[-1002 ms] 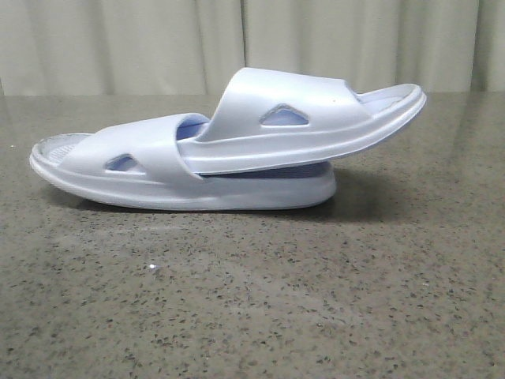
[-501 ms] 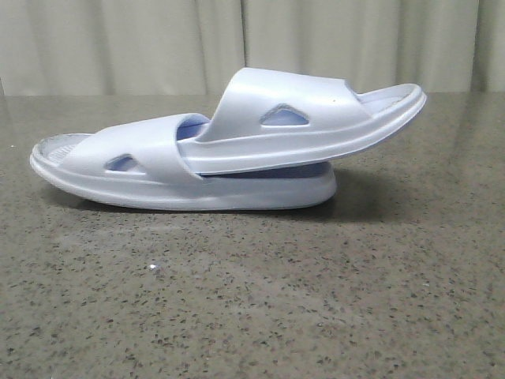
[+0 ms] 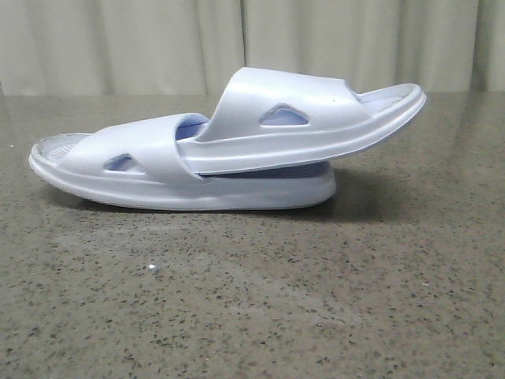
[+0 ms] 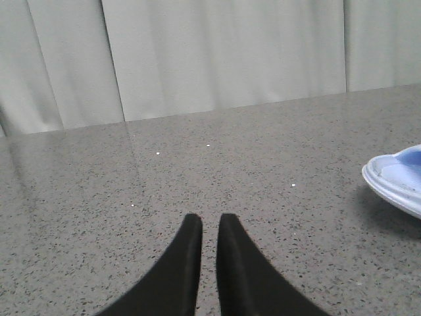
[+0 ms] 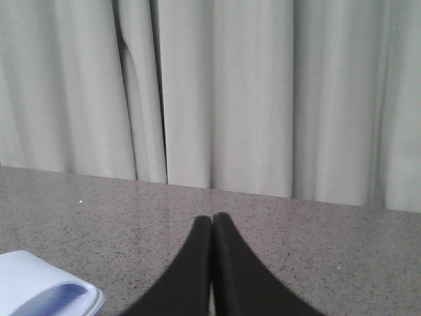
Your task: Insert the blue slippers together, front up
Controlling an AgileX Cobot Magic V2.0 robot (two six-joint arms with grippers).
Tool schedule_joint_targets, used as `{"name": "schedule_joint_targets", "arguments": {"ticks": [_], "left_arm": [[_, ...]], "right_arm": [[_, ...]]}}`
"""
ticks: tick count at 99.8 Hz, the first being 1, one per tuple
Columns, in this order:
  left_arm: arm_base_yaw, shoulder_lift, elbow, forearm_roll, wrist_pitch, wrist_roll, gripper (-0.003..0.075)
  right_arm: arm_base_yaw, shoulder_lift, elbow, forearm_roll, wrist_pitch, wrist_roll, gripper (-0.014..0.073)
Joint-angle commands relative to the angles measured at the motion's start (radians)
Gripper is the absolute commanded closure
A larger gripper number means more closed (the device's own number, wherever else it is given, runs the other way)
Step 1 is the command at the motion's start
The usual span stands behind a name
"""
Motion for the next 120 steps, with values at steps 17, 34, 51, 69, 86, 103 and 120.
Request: {"name": "schedule_joint_targets", "arguments": {"ticks": [17,34,51,69,86,103,120], "left_arm": [[0.006,-0.029,0.011,0.001,-0.078,-0.011,0.0704],[0.006,-0.029,0.011,0.001,-0.078,-0.011,0.0704],[0.006,-0.029,0.011,0.001,-0.078,-0.011,0.0705],[0.006,-0.029,0.011,0.001,-0.078,-0.011,0.0704],[0.006,-0.029,0.011,0.001,-0.078,-0.011,0.0704],[0.006,-0.029,0.011,0.001,-0.078,-0.011,0.0704],[0.006,-0.029,0.011,0.001,-0.078,-0.011,0.0704]], "right_arm": [[0.005,0.006,-0.026,-0.004,-0.021,-0.015,0.0701],[0.005,0.006,-0.026,-0.004,-0.021,-0.015,0.0701],[0.005,0.006,-0.026,-0.004,-0.021,-0.015,0.0701],[0.005,0.006,-0.026,-0.004,-0.021,-0.015,0.0701],[0.005,0.006,-0.026,-0.004,-0.033,-0.015,0.0701],[0.005,0.006,-0.026,-0.004,-0.038,-0.015,0.0701],[0.005,0.006,-0.026,-0.004,-0.038,-0.015,0.0701]]}}
